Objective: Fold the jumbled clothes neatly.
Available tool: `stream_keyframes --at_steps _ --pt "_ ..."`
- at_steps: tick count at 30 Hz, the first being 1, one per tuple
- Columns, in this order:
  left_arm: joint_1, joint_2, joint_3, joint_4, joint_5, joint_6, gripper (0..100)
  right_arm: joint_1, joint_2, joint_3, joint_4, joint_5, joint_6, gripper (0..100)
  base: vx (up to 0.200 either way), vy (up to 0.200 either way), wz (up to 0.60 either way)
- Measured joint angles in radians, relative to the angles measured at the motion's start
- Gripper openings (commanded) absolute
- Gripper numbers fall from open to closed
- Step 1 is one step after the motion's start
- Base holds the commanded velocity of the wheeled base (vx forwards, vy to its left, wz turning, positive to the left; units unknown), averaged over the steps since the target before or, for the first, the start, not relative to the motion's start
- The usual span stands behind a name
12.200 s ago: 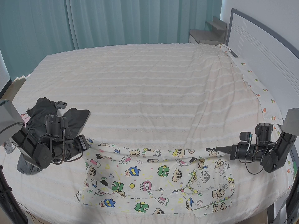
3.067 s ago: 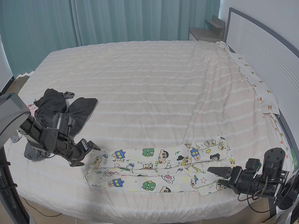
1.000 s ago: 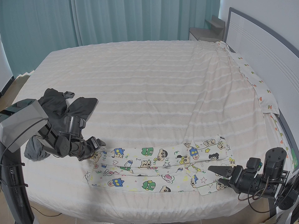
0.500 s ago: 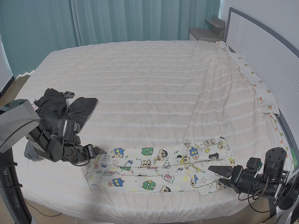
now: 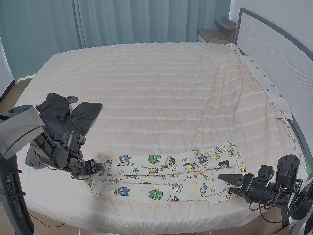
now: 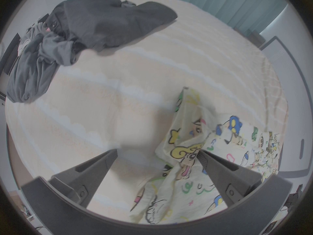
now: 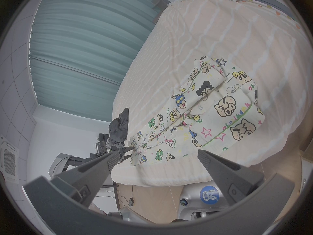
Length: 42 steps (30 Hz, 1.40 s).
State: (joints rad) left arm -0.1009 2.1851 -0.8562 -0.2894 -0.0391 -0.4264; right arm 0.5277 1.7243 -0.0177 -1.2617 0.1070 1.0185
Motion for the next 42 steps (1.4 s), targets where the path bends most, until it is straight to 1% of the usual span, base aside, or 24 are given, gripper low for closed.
stream_keyframes --at_steps 3,10,14,19,23,29,37,39,42 --pt "0.004 0.011 -0.019 0.038 0.007 -0.001 100 0.0 0.001 0.0 0.0 0.0 0.0 100 0.0 0.0 0.0" --pt "0.017 0.012 -0.032 0.078 0.011 -0.012 100 0.001 0.001 0.0 0.0 0.0 0.0 100 0.0 0.0 0.0" --pt "0.038 -0.02 -0.035 0.159 0.011 -0.036 100 0.001 0.002 0.0 0.0 0.0 0.0 100 0.0 0.0 0.0" --pt "0.072 -0.09 -0.046 0.223 -0.026 -0.049 100 0.001 0.003 0.0 0.0 0.0 0.0 100 0.0 0.0 0.0" --pt "0.083 -0.142 -0.05 0.222 -0.086 -0.052 100 0.001 0.004 0.0 0.0 0.0 0.0 100 0.0 0.0 0.0" --pt "0.07 -0.178 -0.072 0.213 -0.099 -0.045 100 0.001 0.005 0.0 0.0 -0.001 0.0 100 0.0 0.0 0.0" --pt "0.025 -0.115 -0.08 0.129 -0.083 -0.038 100 0.001 0.006 0.0 0.0 -0.001 0.0 100 0.0 0.0 0.0" --pt "0.01 -0.089 -0.083 0.121 -0.07 -0.037 100 0.001 0.006 0.0 0.0 -0.001 0.0 100 0.0 0.0 0.0" --pt "-0.003 -0.047 -0.107 0.119 -0.026 -0.038 100 0.001 0.006 0.0 0.0 -0.001 0.0 100 0.0 0.0 0.0"
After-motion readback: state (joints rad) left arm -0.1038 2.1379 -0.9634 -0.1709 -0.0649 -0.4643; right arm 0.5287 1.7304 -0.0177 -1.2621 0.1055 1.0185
